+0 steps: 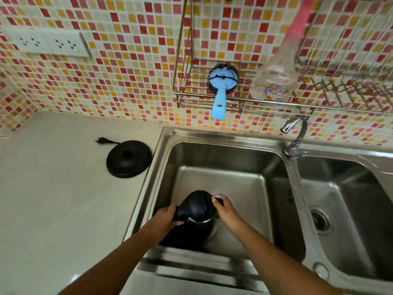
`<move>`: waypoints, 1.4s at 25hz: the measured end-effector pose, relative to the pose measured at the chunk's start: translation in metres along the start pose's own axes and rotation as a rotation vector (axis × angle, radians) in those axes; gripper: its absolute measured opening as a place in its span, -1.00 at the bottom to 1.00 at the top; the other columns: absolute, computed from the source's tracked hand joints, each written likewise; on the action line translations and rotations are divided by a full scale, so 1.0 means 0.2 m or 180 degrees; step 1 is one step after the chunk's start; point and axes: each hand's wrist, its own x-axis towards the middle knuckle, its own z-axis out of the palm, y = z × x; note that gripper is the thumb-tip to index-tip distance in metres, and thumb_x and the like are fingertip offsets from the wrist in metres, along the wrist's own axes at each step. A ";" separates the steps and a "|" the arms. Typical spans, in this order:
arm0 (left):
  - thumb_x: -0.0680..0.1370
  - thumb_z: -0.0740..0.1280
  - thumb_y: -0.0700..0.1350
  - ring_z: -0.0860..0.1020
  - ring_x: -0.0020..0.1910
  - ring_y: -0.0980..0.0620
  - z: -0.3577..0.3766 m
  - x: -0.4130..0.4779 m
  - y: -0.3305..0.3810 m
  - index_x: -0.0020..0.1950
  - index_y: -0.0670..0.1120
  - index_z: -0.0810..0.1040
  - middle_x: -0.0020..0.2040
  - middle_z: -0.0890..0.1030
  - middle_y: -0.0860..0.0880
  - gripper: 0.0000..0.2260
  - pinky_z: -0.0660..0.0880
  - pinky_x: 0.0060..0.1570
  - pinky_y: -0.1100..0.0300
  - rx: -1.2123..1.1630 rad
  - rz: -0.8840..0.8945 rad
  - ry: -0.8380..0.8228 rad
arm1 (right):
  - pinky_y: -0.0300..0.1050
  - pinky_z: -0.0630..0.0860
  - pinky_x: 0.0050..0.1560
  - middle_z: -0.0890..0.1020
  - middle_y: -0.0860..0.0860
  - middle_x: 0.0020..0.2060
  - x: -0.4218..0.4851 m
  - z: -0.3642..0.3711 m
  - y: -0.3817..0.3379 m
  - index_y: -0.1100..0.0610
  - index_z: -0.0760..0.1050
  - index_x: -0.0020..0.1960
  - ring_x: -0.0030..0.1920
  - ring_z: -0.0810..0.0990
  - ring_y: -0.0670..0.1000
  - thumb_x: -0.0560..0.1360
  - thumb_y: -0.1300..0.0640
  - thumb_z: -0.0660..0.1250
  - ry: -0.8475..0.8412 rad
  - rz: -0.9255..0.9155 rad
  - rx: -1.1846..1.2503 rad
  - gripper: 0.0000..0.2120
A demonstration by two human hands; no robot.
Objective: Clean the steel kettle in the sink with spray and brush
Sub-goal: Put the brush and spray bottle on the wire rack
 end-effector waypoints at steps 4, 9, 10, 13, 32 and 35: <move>0.54 0.29 0.13 0.58 0.00 0.07 -0.05 -0.04 0.05 0.10 -0.15 0.44 0.06 0.56 -0.11 -0.64 0.48 0.05 0.25 -0.0499 0.0410 0.0519 | -0.18 0.39 0.06 0.57 0.05 0.01 -0.14 0.01 -0.13 0.05 0.53 -0.01 0.07 0.53 0.04 0.57 0.16 0.29 0.0559 0.0016 0.0938 -0.95; 0.50 0.28 0.16 0.58 -0.12 0.18 -0.46 -0.08 0.13 0.14 -0.06 0.48 -0.10 0.60 0.06 -0.64 0.44 -0.15 0.44 -0.1549 0.0684 0.1196 | -0.03 0.60 -0.01 0.60 -0.01 0.13 -0.22 0.00 -0.54 -0.08 0.52 0.19 0.12 0.58 0.01 0.51 -0.05 0.30 0.1038 -0.0573 0.1450 -0.73; 0.51 0.32 0.13 0.60 -0.09 0.19 -0.56 -0.10 0.12 0.16 0.01 0.47 -0.08 0.61 0.08 -0.70 0.46 -0.13 0.43 -0.1642 0.0753 0.1338 | 0.09 0.58 0.11 0.58 -0.09 0.15 -0.24 0.01 -0.65 -0.20 0.50 0.19 0.18 0.55 0.01 0.45 -0.18 0.28 0.1069 -0.0856 0.1310 -0.69; 0.52 0.28 0.07 0.55 0.02 0.32 -0.82 -0.13 0.00 0.14 0.24 0.39 -0.02 0.59 0.24 -0.78 0.43 -0.06 0.50 -0.1624 0.0846 0.1697 | 0.04 0.38 0.36 0.47 -0.12 0.25 -0.27 0.06 -0.96 -0.27 0.43 0.24 0.37 0.36 0.02 0.41 -0.30 0.18 0.0995 -0.1576 0.0841 -0.57; 0.51 0.23 -0.02 0.59 -0.18 0.04 -1.40 -0.01 -0.92 0.12 0.29 0.42 -0.17 0.59 0.26 -0.75 0.50 -0.14 0.11 -0.1273 0.0215 0.1950 | -0.04 0.38 0.39 0.53 0.15 0.30 0.24 0.62 -1.58 0.21 0.34 0.44 0.31 0.49 0.08 0.56 0.13 0.31 -0.0236 -0.2761 -0.0275 -0.52; 0.52 0.23 -0.02 0.59 -0.16 -0.03 -1.41 0.00 -0.96 0.14 0.31 0.42 -0.17 0.59 0.29 -0.73 0.50 -0.12 0.01 -0.1180 0.0133 0.1902 | -0.12 0.41 0.35 0.57 0.15 0.26 0.23 0.63 -1.58 0.21 0.34 0.44 0.24 0.53 0.09 0.55 0.13 0.32 -0.0150 -0.2854 -0.0248 -0.51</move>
